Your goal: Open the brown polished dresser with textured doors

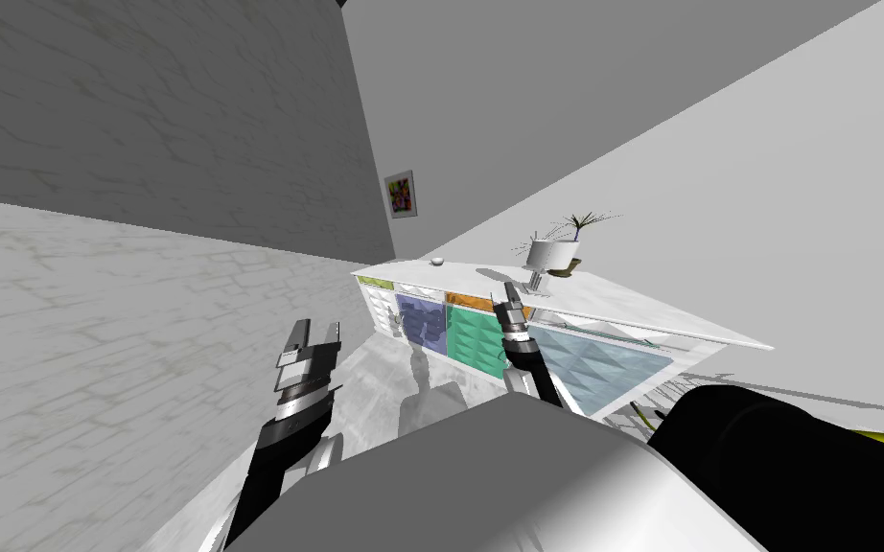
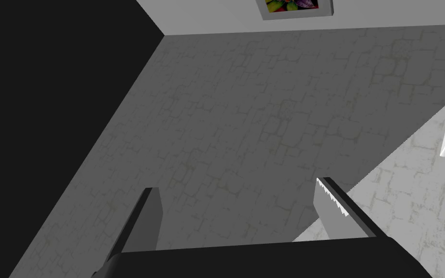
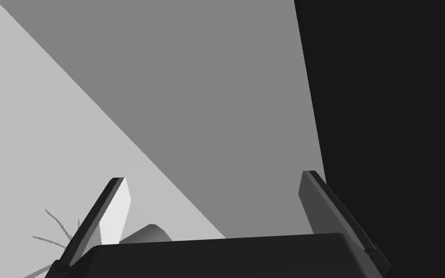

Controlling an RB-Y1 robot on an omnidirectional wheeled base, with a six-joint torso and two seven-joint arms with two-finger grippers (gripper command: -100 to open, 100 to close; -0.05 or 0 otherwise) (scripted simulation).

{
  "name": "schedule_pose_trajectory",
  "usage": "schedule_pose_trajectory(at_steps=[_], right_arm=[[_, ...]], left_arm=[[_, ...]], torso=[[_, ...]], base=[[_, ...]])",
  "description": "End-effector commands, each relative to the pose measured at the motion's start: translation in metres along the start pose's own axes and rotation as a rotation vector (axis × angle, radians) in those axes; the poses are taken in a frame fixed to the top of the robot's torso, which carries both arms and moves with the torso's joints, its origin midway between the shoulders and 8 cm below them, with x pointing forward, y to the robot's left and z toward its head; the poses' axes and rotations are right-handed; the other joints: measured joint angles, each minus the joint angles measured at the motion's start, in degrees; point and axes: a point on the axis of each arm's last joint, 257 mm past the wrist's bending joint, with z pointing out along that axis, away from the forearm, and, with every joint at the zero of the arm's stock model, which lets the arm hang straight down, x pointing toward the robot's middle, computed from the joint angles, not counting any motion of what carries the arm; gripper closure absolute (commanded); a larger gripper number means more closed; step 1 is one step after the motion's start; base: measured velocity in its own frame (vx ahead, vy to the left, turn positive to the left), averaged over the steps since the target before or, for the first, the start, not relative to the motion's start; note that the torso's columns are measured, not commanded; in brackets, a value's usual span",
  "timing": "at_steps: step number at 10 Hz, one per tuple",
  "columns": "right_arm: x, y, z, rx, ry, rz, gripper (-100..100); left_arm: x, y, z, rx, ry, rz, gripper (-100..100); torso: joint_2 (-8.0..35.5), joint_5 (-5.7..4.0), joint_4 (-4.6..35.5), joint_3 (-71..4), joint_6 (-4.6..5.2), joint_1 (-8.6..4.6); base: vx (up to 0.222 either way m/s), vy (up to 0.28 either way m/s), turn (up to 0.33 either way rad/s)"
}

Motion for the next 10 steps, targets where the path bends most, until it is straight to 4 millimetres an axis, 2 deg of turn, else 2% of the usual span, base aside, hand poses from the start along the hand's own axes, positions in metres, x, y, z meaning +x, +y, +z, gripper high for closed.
schedule_pose_trajectory(at_steps=[1, 9, 10], right_arm=[[0.0000, 0.0000, 0.0000, 0.000, 0.000, 0.000, 0], [0.0000, 0.0002, 0.0001, 0.000, 0.000, 0.000, 0], [0.0055, -0.0021, 0.0008, 0.002, 0.043, -0.033, -100]], left_arm=[[0.0000, 0.0000, 0.0000, 0.000, 0.000, 0.000, 0], [0.0000, -0.0002, 0.0001, 0.000, 0.000, 0.000, 0], [0.0000, -0.0002, 0.0001, 0.000, 0.000, 0.000, 0]], torso=[[2.3, 0.00, 2.3, -4.7, 0.00, 0.00], [35.4, 0.00, 35.4, -70.7, 0.00, 0.00], [39.6, 0.00, 39.6, -79.2, 0.00, 0.00]], base=[[0.000, 0.000, 0.000], [0.000, 0.000, 0.000], [0.010, 0.010, 0.003]])
